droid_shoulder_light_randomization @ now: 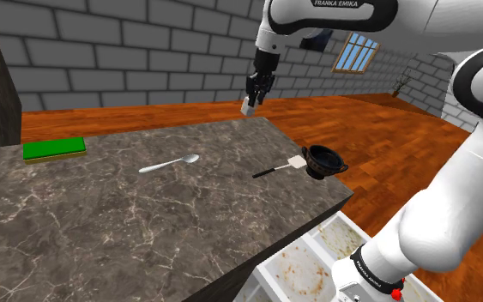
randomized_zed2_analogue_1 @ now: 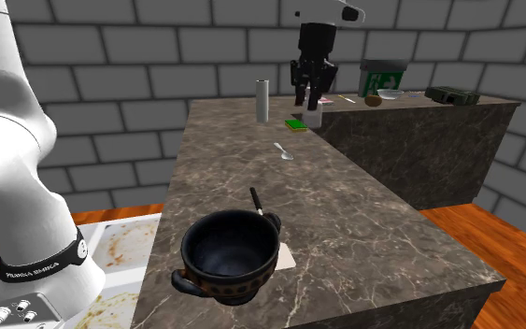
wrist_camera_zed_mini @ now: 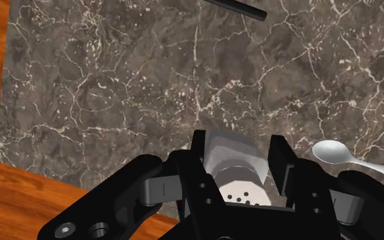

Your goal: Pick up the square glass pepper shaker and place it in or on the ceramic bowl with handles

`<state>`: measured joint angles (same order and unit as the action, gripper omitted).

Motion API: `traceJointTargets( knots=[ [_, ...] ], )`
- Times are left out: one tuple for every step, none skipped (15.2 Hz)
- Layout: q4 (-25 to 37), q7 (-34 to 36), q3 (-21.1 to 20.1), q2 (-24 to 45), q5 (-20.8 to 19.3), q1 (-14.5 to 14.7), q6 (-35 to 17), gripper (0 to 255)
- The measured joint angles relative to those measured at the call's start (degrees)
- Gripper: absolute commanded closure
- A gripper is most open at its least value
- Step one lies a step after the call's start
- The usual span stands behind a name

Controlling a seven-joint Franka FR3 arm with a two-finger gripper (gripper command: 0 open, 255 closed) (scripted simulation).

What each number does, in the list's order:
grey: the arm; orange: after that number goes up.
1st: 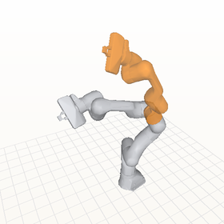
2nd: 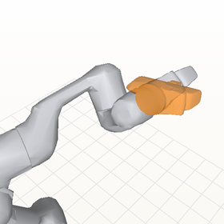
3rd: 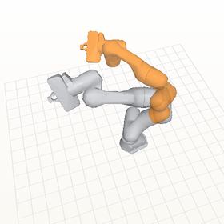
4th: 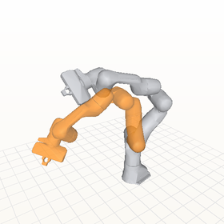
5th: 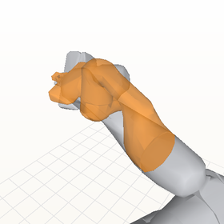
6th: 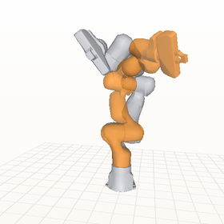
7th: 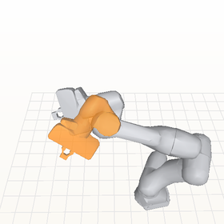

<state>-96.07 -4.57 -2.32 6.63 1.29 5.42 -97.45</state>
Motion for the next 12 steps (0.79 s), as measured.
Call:
traceJointTargets(
  knots=[
    [-2.0, -1.0, 0.4, -1.7, 0.0, -0.5, -0.3, 255],
    [-4.9, -1.9, 0.8, -3.9, 0.0, -1.0, -1.0, 255],
    [-6.9, -2.8, 1.3, -5.3, 0.0, -1.5, -1.6, 255],
    [-9.0, -3.7, 1.7, -7.3, -0.1, -2.0, -1.6, 255],
    [-10.1, -4.7, 2.2, -8.6, -0.2, -2.5, -1.5, 255],
    [-12.2, -5.5, 2.7, -10.3, -0.3, -2.9, -1.8, 255],
    [-14.5, -6.5, 3.2, -12.1, -0.4, -3.3, -2.4, 255],
    [-17.0, -7.5, 3.8, -13.8, -0.6, -3.9, -3.0, 255],
    [-18.1, -8.4, 4.3, -15.4, -0.8, -4.3, -2.6, 255],
    [-19.8, -9.4, 4.9, -17.3, -1.1, -4.8, -2.4, 255],
    [-21.8, -10.4, 5.5, -19.2, -1.4, -5.3, -2.5, 255],
    [-23.2, -11.4, 6.1, -20.7, -1.7, -5.8, -2.4, 255]
  ],
)
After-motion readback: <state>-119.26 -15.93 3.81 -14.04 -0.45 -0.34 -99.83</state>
